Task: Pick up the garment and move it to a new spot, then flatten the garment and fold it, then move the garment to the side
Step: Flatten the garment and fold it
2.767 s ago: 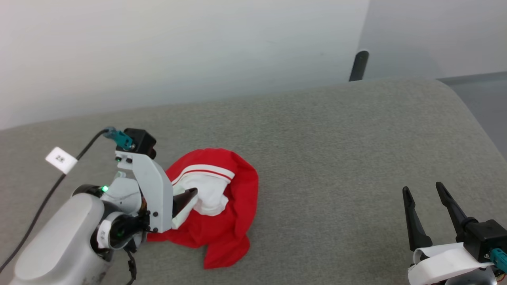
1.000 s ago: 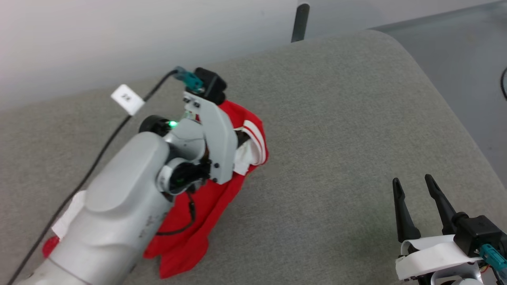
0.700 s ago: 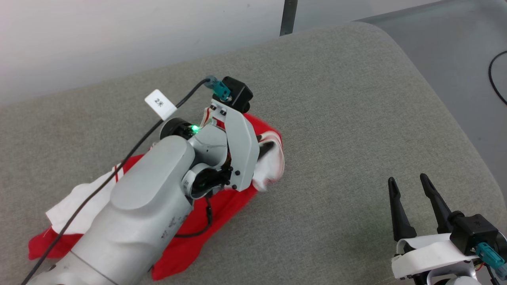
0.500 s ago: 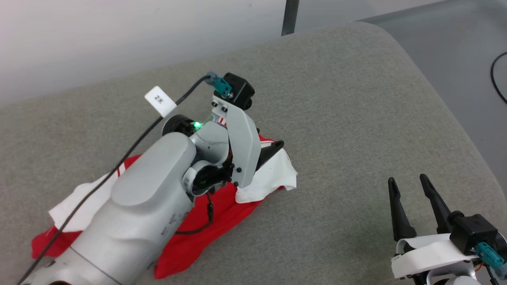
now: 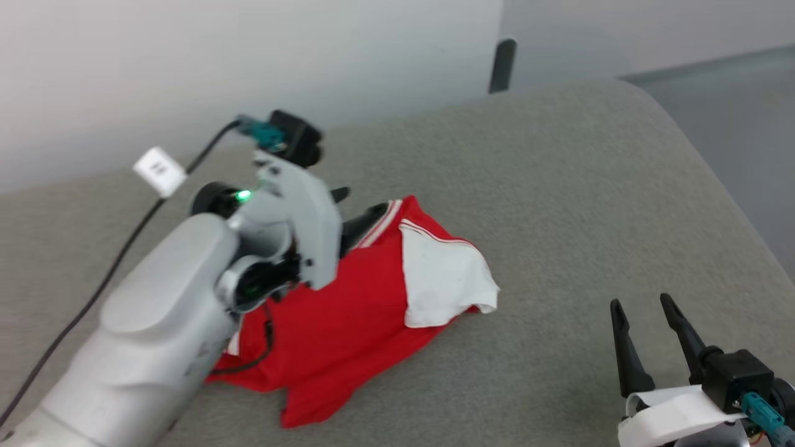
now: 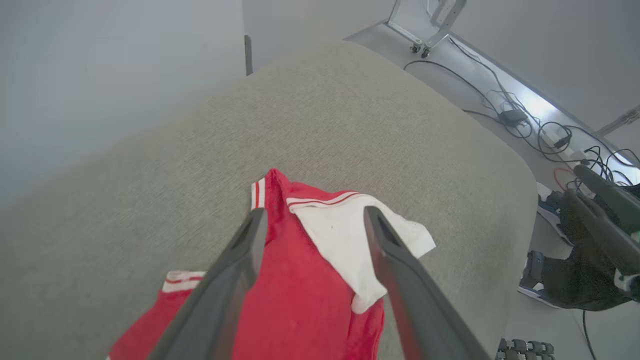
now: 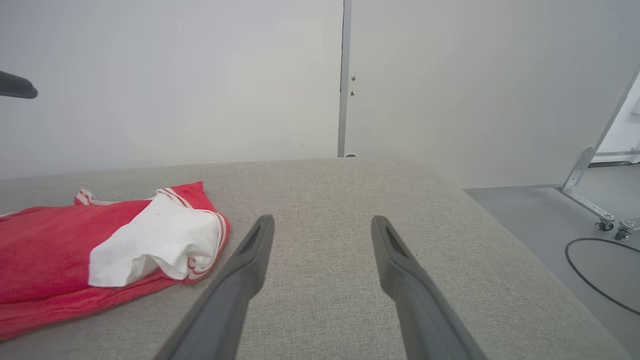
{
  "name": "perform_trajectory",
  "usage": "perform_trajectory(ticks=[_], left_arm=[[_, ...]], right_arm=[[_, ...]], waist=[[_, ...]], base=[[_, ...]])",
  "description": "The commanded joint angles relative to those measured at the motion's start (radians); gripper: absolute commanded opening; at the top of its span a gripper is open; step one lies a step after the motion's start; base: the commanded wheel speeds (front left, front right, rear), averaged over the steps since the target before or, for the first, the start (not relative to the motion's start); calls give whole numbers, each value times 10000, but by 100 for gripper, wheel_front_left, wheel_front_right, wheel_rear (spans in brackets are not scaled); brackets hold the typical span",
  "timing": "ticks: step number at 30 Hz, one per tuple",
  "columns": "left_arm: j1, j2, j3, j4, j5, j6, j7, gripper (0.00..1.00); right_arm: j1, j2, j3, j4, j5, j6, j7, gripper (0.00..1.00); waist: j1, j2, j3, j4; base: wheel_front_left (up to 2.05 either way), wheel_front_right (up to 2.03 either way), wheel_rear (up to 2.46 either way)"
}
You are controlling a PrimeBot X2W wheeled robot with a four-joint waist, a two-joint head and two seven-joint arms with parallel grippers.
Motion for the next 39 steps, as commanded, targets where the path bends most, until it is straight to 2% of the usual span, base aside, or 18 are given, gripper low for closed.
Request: perform_trajectory(ticks=[1,13,20,30,39], left_arm=[[309,159,135,-5,-114,-13,-183,100],[1866,1369,1023,-265,-408,353,-1676,100],[3091,1999,1630,-855,-457,766,-2982,100],[4758,2459,2325,-1345,-370,1021,-5035,100],[5941,2592,2720,-1543,-252,1298,-6530,100]], right_arm=[[223,-34,-22,-98,-45,-3,125,100],[701,-353,62,-743,91,-3,1036,100],[891,-508,31,-897,324,-3,1754,100],[753,-806,-47,-909,702,-3,3070,100],[321,-1037,-233,-706,1170,-3,5133,100]], waist=[[0,0,-660,656],[0,0,-1502,1998],[0,0,-1730,2741],[0,0,-1743,3575],[0,0,-1566,4120]], base=[[0,0,0],[0,0,0],[0,0,0],[0,0,0],[0,0,0]])
